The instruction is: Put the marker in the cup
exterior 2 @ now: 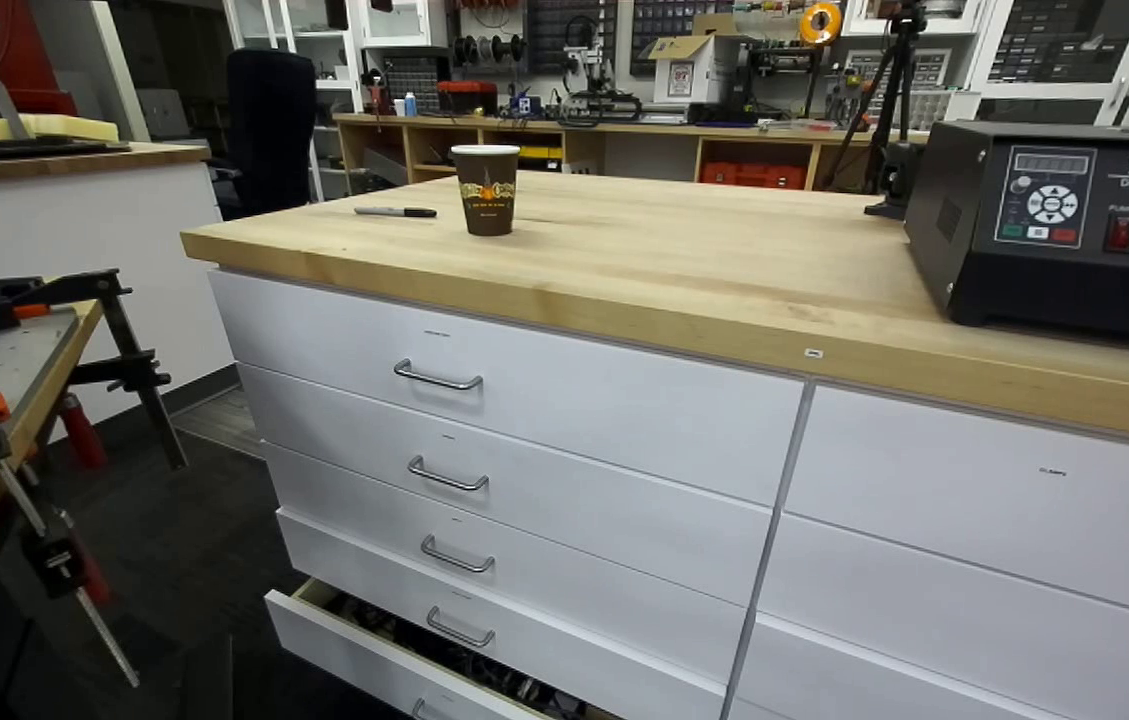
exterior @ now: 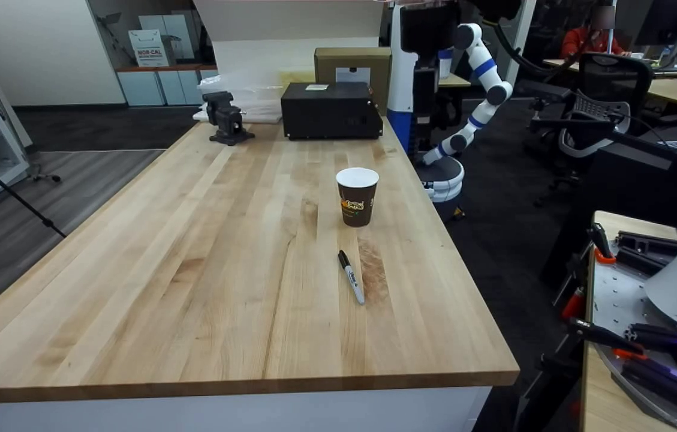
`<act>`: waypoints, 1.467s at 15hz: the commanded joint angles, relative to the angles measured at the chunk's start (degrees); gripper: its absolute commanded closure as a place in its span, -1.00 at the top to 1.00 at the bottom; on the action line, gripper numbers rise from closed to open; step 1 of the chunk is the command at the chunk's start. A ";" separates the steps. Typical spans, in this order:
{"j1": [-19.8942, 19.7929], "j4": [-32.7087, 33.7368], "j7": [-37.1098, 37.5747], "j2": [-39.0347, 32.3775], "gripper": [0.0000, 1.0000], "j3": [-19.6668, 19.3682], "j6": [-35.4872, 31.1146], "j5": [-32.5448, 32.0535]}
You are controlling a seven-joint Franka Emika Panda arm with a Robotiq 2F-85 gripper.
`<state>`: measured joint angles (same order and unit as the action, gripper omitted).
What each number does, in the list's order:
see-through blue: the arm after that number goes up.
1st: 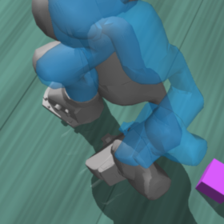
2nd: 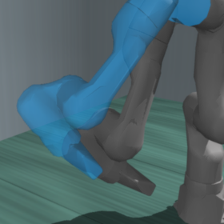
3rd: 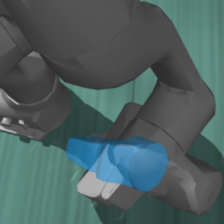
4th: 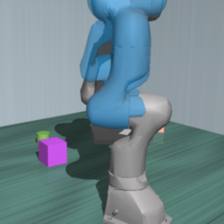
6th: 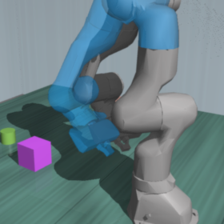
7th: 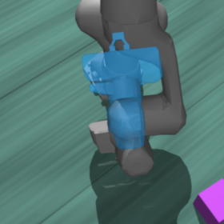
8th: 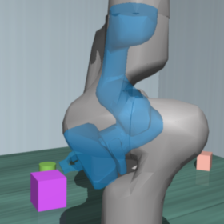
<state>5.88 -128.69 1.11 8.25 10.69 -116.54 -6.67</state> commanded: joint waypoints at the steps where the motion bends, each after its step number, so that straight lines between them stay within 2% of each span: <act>1: 1.95 2.11 1.73 -2.58 1.00 -0.27 -3.21 5.67; 5: 3.47 3.72 4.65 -5.47 1.00 0.48 -6.38 13.14; 7: 4.31 3.75 8.38 -6.76 1.00 0.99 -9.80 17.84; 8: 4.88 3.65 7.48 -7.08 1.00 1.40 -11.82 19.09; 9: 4.24 2.79 5.41 -5.72 1.00 0.66 -9.12 16.54; 13: 4.53 2.83 5.43 -6.31 1.00 0.58 -9.57 16.77; 17: 5.38 5.06 17.98 -9.65 1.00 1.63 -9.89 16.94; 22: 8.74 10.20 33.64 -15.76 1.00 3.67 -7.98 15.97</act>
<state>12.57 -122.93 26.42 -3.30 13.70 -126.24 10.12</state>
